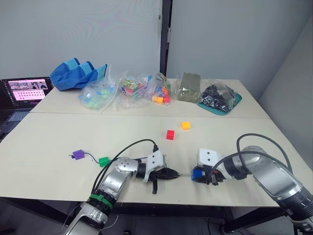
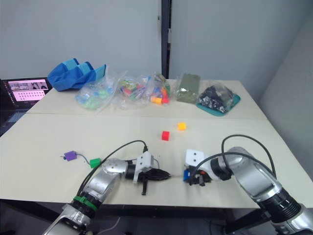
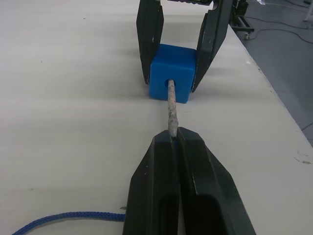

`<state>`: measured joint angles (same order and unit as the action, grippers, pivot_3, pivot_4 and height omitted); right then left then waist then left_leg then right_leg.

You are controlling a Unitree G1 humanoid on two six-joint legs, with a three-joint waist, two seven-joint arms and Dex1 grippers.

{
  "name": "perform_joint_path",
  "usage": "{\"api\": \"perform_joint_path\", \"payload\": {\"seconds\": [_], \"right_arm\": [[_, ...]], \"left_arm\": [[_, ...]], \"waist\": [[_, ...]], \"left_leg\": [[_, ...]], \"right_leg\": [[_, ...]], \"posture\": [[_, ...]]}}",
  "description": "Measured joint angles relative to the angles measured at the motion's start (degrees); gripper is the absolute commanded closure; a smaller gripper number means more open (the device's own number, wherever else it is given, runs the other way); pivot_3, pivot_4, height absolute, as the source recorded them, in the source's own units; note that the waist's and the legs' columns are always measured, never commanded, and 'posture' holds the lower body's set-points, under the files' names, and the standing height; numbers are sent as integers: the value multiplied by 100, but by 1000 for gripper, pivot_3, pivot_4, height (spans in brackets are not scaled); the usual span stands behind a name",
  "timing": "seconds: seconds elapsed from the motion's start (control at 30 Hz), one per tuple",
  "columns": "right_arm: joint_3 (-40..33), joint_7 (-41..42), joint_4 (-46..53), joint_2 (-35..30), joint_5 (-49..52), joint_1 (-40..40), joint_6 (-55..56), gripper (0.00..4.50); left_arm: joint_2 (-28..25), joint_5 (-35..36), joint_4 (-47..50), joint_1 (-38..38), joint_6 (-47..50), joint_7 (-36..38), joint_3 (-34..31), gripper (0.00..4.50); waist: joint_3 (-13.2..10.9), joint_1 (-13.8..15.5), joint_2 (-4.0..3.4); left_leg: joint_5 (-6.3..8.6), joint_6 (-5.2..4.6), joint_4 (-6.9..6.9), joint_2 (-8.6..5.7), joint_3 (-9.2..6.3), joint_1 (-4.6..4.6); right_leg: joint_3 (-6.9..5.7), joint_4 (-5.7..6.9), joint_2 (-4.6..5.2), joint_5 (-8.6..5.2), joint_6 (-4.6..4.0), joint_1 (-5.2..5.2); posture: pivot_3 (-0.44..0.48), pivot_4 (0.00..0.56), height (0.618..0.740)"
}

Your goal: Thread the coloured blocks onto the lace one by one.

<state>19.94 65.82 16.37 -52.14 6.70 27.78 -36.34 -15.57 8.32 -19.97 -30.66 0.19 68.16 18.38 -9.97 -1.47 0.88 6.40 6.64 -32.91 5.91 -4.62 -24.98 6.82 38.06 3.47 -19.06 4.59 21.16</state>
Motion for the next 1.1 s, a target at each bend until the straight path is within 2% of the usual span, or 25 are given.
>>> {"api": "perform_joint_path", "payload": {"seconds": [0.57, 0.77, 0.9, 1.1], "right_arm": [[-63, -53, 147, 42, -26, -93, -134, 3319], [-88, -54, 150, 103, -22, -103, -167, 3319], [-88, -81, 142, 156, -23, -102, -153, 3319], [-99, -81, 102, 165, -30, -100, -143, 3319]], "left_arm": [[493, -151, -568, -405, -108, 18, 148, 4500], [649, -154, -687, -559, -76, 70, 188, 2547], [428, -168, -552, -554, 25, 140, 229, 1259], [-168, -223, -434, -553, 37, 210, 158, 1232]], "waist": [[1, 15, 1], [1, -14, 1], [0, -71, 1], [1, -80, 1]], "left_leg": [[0, 0, -3, 0, 0, 1], [0, 0, -2, 0, 0, 2], [0, 0, 0, 0, -1, 3], [0, 0, -1, 0, -1, 3]], "right_leg": [[0, 1, -1, 1, 1, -2], [0, 1, -1, 1, 1, -2], [0, 3, -2, 1, 1, -2], [0, 2, -2, 1, 1, -4]], "posture": [[0, 150, 740], [0, 150, 740], [0, 150, 740], [0, 150, 740]]}}
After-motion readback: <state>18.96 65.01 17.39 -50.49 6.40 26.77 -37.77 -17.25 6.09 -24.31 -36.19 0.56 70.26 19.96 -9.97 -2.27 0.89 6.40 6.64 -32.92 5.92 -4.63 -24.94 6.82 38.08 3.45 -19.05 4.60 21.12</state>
